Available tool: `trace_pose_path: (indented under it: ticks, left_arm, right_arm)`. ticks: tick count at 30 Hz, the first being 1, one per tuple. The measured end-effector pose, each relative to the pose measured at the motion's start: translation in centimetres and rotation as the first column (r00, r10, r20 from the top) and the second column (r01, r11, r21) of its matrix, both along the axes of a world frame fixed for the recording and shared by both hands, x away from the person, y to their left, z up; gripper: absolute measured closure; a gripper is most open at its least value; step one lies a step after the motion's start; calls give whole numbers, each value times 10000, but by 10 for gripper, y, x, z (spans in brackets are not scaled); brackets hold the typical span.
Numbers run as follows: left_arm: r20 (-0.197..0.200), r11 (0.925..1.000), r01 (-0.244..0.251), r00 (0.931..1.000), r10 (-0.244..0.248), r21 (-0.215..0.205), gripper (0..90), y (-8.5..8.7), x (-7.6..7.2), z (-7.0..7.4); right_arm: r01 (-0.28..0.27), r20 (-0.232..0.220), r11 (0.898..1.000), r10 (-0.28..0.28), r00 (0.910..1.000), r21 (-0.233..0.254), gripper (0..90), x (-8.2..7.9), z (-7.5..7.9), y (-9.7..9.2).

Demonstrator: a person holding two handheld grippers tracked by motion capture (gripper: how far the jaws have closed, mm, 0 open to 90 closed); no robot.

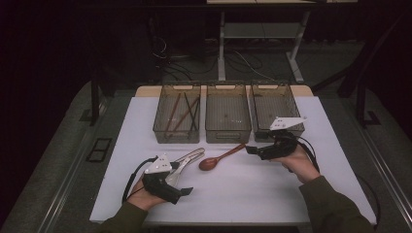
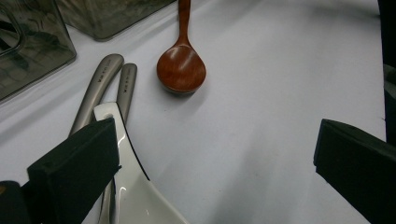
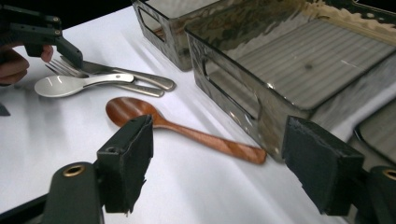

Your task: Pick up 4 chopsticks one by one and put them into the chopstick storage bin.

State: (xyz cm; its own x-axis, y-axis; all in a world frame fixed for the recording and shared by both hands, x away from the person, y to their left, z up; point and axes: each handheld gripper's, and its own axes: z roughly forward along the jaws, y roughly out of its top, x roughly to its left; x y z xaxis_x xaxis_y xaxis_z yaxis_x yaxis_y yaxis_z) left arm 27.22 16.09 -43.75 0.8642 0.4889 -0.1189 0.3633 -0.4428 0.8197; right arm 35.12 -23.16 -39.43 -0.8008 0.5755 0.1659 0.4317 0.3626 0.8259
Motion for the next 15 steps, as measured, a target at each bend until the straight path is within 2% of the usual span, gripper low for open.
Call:
trace_pose_path:
  ticks: [11, 15]
  left_arm:
    - [-4, 9999, -111, 9999, 111, -32, 0, 0, 0, 0]
    - [6, 9999, -106, 9999, 106, -34, 0, 1, 0, 0]
  right_arm:
    - [646, 117, 9979, -646, 9978, -22, 225, -27, -10, -26]
    - [779, 332, 9969, -776, 9964, -96, 208, -38, -16, -34]
